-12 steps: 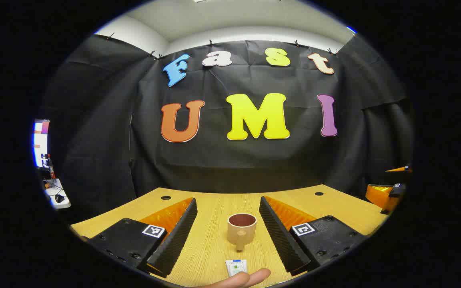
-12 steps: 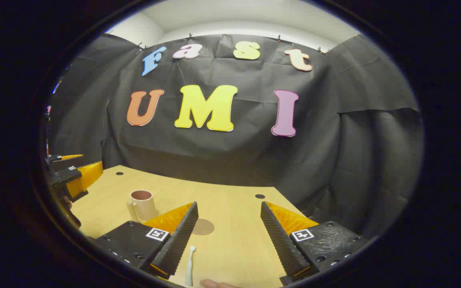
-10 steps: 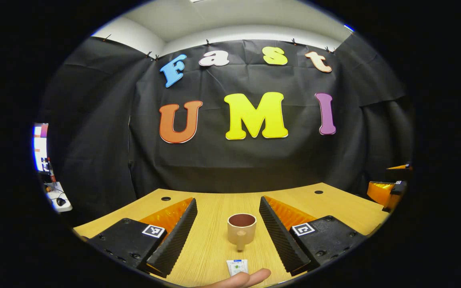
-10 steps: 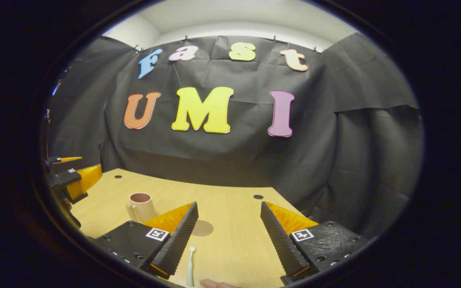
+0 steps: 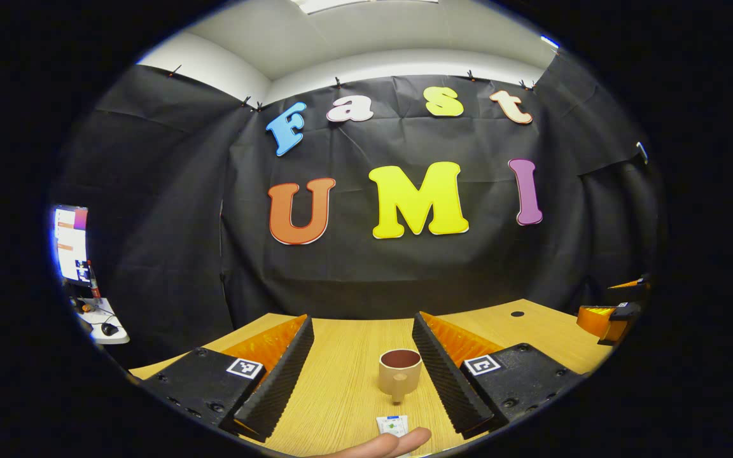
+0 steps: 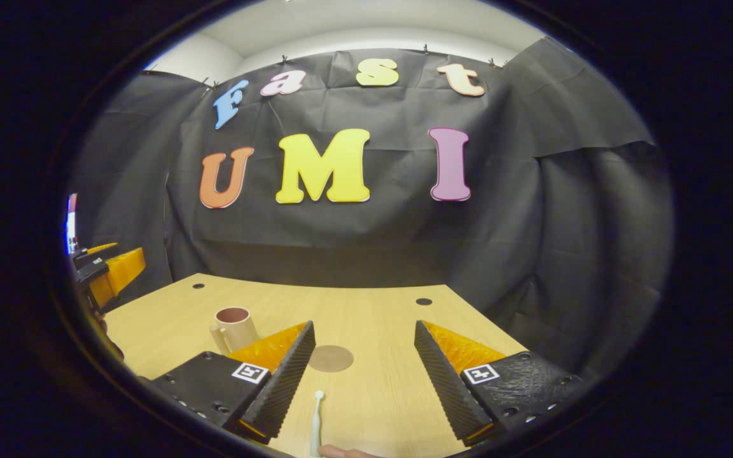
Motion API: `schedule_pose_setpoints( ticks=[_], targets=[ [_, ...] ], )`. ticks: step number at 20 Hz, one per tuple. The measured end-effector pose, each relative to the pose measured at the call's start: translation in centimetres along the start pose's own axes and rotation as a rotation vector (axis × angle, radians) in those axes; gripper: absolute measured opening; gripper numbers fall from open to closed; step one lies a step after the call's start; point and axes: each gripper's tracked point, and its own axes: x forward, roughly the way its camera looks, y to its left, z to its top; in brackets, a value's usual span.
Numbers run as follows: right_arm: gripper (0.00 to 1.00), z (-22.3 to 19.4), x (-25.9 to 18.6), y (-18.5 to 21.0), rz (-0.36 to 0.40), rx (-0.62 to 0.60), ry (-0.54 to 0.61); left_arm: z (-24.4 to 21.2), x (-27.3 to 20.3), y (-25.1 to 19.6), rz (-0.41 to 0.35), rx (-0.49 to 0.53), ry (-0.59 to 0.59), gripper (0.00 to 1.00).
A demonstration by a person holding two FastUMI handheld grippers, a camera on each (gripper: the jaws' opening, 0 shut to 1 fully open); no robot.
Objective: Put the toothbrush and toothpaste on the desktop into the cup, then pick up the cup and place it on the coaster on the desktop.
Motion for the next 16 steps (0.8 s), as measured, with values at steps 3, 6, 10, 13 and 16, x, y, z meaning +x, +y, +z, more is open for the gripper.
schedule_pose_setpoints(
  ticks=[3,6,10,13,16],
  targets=[
    [0.95,0.3,-0.4,-0.6,-0.018,0.006,0.0,-1.4,-0.6,1.0,0.023,0.003,0.055,0.99],
    [0.95,0.3,-1.2,-0.1,0.014,0.029,-0.006,-1.3,-1.6,1.2,0.046,-0.015,0.067,0.99],
    [0.94,-1.4,-1.5,1.5,0.06,-0.039,0.014,-1.9,-2.3,0.2,0.04,0.005,0.072,0.99],
    [0.94,-1.9,-1.9,2.3,0.064,-0.088,0.008,-2.4,-2.1,-0.2,0.036,-0.017,0.079,0.99],
    [0.95,-1.1,-2.2,2.2,0.037,-0.094,-0.028,-3.1,-2.0,-1.0,-0.002,-0.049,0.104,0.99]
  ],
)
